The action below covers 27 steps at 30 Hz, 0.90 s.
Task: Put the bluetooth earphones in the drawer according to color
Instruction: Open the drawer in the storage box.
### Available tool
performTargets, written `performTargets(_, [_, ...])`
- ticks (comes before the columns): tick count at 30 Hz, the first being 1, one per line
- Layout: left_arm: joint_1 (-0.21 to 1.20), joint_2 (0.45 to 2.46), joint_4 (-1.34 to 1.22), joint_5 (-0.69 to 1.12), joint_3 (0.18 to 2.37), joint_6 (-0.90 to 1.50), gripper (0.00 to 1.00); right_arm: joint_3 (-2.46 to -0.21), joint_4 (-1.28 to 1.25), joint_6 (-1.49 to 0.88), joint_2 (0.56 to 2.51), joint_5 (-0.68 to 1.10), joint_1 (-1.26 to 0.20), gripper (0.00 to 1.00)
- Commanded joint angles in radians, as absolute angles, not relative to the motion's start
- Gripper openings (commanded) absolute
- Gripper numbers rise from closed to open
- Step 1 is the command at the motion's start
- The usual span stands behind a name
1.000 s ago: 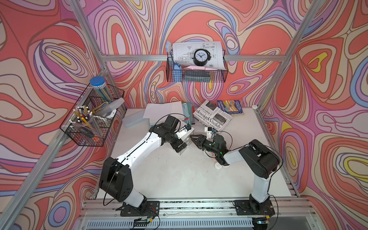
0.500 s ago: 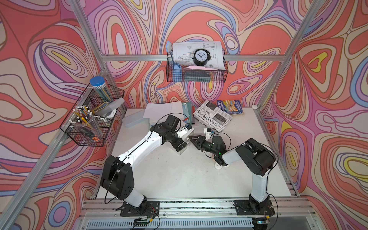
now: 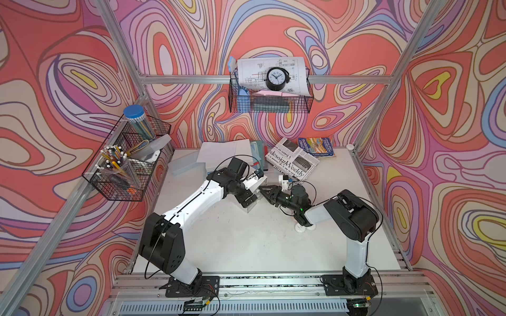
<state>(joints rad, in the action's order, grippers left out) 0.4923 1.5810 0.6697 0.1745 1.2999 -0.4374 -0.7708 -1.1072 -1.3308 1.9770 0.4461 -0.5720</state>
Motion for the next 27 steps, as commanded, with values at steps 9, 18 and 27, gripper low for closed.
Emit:
performTargets(9, [0.494,1.640,0.803,0.166,1.264,-0.405,0.97,-0.799,-1.155,-1.382,2.003,0.467,-0.587,0.30])
performTargets(18, [0.495,1.647,0.804,0.157,1.264,-0.405,0.97,-0.792,-1.140,-1.392,1.994,0.486,-0.590,0.28])
performTargets(27, [0.494,1.646,0.807,0.163,1.264,-0.405,0.97,-0.793,-1.137,-1.400,1.991,0.491,-0.590,0.25])
